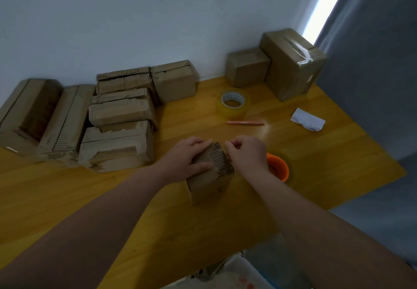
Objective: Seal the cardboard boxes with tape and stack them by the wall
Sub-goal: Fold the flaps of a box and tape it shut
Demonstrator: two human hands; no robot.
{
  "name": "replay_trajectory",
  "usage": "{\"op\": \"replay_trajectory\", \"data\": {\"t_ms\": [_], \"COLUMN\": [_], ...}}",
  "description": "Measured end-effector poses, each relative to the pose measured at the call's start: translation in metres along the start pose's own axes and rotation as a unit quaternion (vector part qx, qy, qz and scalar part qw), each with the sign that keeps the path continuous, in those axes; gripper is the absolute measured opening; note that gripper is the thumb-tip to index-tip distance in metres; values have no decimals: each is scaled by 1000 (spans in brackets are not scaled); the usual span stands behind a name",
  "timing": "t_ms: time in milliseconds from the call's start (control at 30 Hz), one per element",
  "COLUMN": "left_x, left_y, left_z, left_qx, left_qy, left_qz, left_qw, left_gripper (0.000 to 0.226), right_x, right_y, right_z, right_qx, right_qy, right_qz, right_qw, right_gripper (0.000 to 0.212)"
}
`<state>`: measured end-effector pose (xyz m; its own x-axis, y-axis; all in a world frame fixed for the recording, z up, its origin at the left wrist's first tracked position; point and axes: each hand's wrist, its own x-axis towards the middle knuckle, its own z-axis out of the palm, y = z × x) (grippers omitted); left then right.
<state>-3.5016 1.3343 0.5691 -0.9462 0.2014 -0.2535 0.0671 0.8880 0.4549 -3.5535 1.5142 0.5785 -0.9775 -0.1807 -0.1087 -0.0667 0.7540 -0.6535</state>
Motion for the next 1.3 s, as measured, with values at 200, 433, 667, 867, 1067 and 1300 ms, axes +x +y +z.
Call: {"op": "replay_trajectory", "data": {"t_ms": [200, 433, 667, 867, 1067, 1300], "left_x": [-4, -4, -11, -22, -33, -35], "left_y": [-1, 4, 7, 5, -2, -3], "left_z": [2, 5, 8, 17, 24, 30], "left_qx": [111, 147, 153, 146, 107, 114], "left_qy": [1, 3, 71, 206, 157, 141], "left_qz": [28, 36, 35, 124, 100, 89], "left_qw": [993, 988, 985, 959, 977, 979], "left_gripper": [57, 52, 47, 40, 50, 50], "right_x": [4, 2, -1, -9, -18, -14], "right_y": [3, 5, 10, 17, 43, 24], "right_z": [3, 2, 4, -2, 0, -2], "right_qx": [29, 56, 127, 257, 55, -120], "right_qy": [-12, -15, -28, -113, -274, -301], "right_qz": [27, 40, 34, 58, -99, -167], "right_qw": [999, 997, 991, 958, 955, 931], "right_gripper": [26, 25, 28, 38, 95, 127]}}
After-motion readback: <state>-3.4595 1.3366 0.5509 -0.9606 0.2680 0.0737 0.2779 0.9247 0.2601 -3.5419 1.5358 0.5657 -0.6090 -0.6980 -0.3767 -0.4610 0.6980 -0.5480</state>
